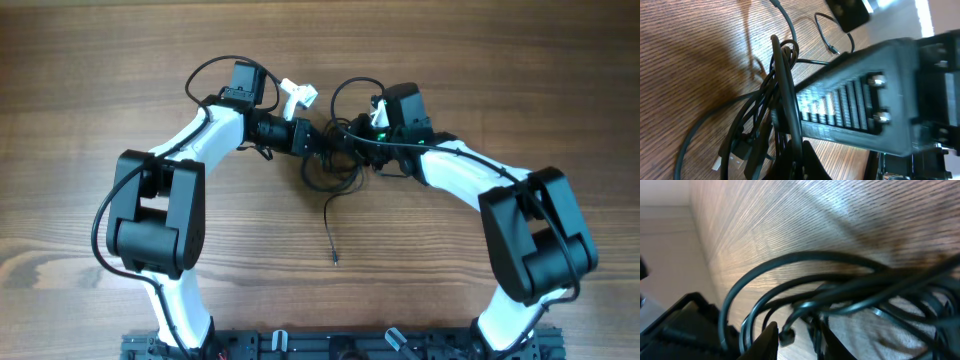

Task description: Untangle cables

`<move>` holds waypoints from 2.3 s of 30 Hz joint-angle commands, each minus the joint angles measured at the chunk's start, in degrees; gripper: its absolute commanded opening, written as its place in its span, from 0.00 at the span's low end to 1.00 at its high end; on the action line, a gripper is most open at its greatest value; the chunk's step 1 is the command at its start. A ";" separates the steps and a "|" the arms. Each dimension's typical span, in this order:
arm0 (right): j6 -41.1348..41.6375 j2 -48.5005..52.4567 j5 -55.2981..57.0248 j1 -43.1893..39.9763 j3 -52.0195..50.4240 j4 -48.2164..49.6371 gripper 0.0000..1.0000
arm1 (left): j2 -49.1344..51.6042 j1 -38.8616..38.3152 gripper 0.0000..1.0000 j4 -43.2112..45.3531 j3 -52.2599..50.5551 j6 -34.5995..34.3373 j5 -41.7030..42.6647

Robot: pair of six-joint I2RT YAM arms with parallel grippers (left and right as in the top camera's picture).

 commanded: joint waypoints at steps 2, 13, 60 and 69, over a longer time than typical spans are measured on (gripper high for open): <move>1.90 2.12 0.07 0.22 0.22 0.92 0.25 | 0.70 0.15 0.04 0.00 -0.35 0.09 1.77; 5.97 2.14 3.19 1.38 0.24 3.65 0.25 | 0.70 0.15 0.04 -0.37 -0.35 0.09 2.23; -9.42 -9.81 0.00 3.41 0.24 -2.19 0.04 | 0.70 0.15 0.04 -7.54 -0.35 -0.17 -19.41; -10.05 -18.56 -0.09 -1.57 0.24 -4.26 0.04 | 0.70 0.15 0.04 -7.48 -0.35 -0.15 -19.37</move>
